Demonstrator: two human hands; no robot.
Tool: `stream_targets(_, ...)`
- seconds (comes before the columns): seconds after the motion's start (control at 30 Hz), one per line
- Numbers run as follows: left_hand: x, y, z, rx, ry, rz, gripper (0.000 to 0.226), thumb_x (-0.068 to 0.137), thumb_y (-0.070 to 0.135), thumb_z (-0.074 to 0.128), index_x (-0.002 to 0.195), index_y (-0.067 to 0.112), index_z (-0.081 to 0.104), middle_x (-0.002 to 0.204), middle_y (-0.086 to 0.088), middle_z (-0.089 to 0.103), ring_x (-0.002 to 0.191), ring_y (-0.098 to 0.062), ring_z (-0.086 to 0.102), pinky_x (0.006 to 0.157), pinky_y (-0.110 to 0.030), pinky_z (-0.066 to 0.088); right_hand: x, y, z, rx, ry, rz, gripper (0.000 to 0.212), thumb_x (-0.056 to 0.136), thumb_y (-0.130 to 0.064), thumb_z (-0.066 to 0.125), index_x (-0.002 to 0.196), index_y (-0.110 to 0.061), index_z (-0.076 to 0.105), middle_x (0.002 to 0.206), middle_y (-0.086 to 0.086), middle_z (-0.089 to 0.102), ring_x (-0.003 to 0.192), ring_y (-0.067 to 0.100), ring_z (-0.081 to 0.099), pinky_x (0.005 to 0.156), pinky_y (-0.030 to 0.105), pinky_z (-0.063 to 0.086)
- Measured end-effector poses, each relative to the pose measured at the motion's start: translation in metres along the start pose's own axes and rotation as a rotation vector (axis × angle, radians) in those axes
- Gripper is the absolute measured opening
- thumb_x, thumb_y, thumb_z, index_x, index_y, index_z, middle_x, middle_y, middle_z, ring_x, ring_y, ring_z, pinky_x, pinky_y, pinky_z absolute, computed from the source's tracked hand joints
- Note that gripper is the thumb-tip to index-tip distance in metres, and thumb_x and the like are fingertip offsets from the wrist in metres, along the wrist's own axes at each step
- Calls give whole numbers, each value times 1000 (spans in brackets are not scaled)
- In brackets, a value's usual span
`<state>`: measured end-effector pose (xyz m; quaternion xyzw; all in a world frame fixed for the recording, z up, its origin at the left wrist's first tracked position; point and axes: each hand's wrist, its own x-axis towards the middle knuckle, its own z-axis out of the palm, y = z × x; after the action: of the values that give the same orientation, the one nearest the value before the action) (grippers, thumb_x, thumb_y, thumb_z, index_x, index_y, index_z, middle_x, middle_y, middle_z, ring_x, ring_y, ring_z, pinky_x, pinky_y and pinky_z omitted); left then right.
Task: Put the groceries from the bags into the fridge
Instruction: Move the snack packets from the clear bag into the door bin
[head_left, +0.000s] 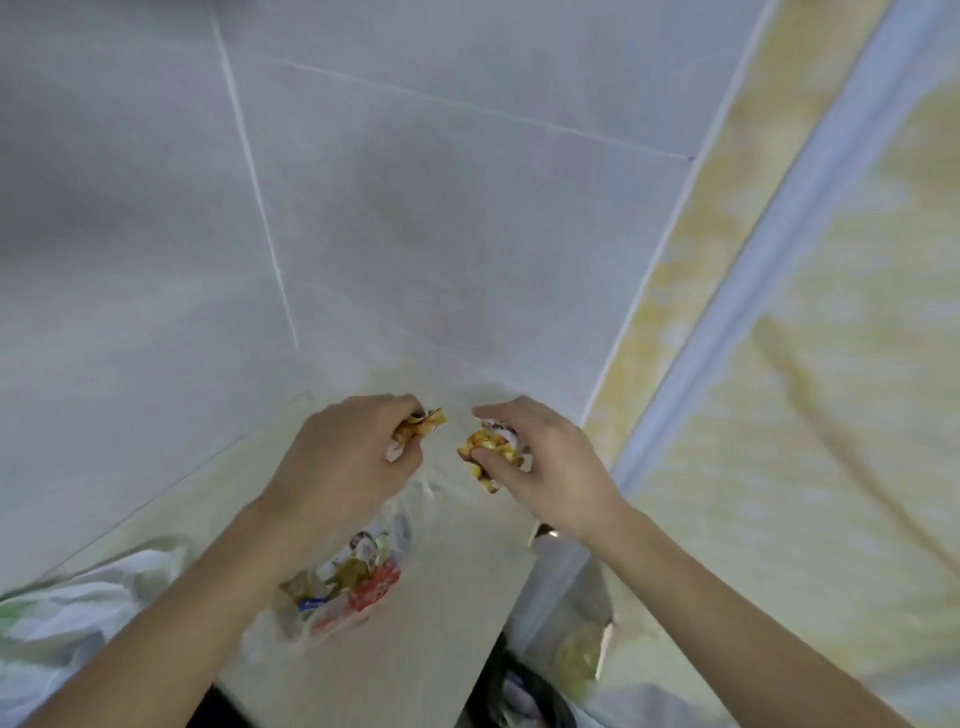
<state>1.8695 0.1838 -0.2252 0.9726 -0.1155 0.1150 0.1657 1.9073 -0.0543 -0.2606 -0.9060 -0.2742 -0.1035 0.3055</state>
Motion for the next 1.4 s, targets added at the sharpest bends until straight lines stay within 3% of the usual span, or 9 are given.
stream_targets(0.2, 36, 159, -16, -133, 65, 379, 14, 84, 35, 52, 92, 28, 61, 78, 7, 59, 72, -16, 58, 64, -38, 52, -113, -1, -154, -180, 260, 231, 40, 93, -52, 64, 130, -34, 64, 111, -16, 63, 104, 12, 64, 85, 38, 57)
stream_targets(0.4, 18, 362, -7, -301, 2, 821, 25, 82, 40, 46, 101, 36, 61, 85, 12, 62, 81, -15, 63, 69, -37, 53, -287, -17, -283, -381, 552, 560, 40, 92, -55, 64, 129, -41, 63, 113, -19, 64, 108, 7, 64, 85, 40, 58)
stream_targets(0.57, -50, 534, 14, -454, -61, 1122, 8, 85, 35, 54, 92, 36, 57, 79, 16, 58, 75, -12, 57, 63, -32, 50, -463, -65, -346, -542, 748, 877, 40, 91, -55, 59, 128, -40, 63, 113, -17, 63, 107, 12, 63, 85, 42, 56)
stream_targets(0.73, -179, 691, 35, -639, -205, 1429, 20, 89, 29, 62, 107, 39, 63, 95, 17, 66, 87, -13, 64, 68, -35, 54, -632, -144, -370, -740, 899, 1248, 35, 93, -46, 64, 127, -38, 63, 113, -14, 64, 106, 16, 61, 84, 41, 54)
stream_targets(0.87, -274, 764, 49, -759, -348, 1592, 24, 94, 31, 59, 115, 42, 63, 103, 20, 66, 94, -10, 65, 72, -36, 54, -716, -191, -364, -832, 966, 1499, 31, 95, -39, 65, 125, -34, 63, 113, -12, 62, 106, 18, 58, 82, 41, 52)
stream_targets(1.03, -374, 832, 59, -803, -448, 1779, 25, 98, 29, 56, 121, 40, 61, 108, 13, 66, 102, -20, 64, 76, -42, 55, -785, -221, -354, -864, 1036, 1741, 32, 97, -30, 62, 129, -26, 61, 116, 3, 62, 109, 31, 54, 87, 43, 48)
stream_targets(1.17, -428, 872, 74, -753, -528, 1845, 33, 96, 16, 55, 124, 30, 65, 115, 3, 67, 104, -27, 64, 76, -44, 56, -822, -228, -348, -874, 971, 1946, 30, 100, -31, 56, 128, -24, 55, 119, 4, 59, 108, 30, 52, 82, 42, 51)
stream_targets(1.3, -459, 892, 99, -635, -603, 1898, 27, 98, 21, 56, 122, 26, 67, 112, -1, 67, 106, -28, 63, 77, -44, 57, -843, -223, -344, -832, 849, 2062, 27, 100, -31, 53, 125, -22, 54, 118, 5, 59, 104, 32, 54, 79, 39, 45)
stream_targets(1.4, -466, 895, 108, -533, -613, 1921, 37, 97, 22, 60, 133, 25, 62, 125, -3, 63, 120, -27, 55, 86, -44, 54, -847, -217, -341, -796, 782, 2090, 33, 94, -24, 54, 126, -23, 60, 126, 2, 60, 114, 30, 52, 94, 40, 43)
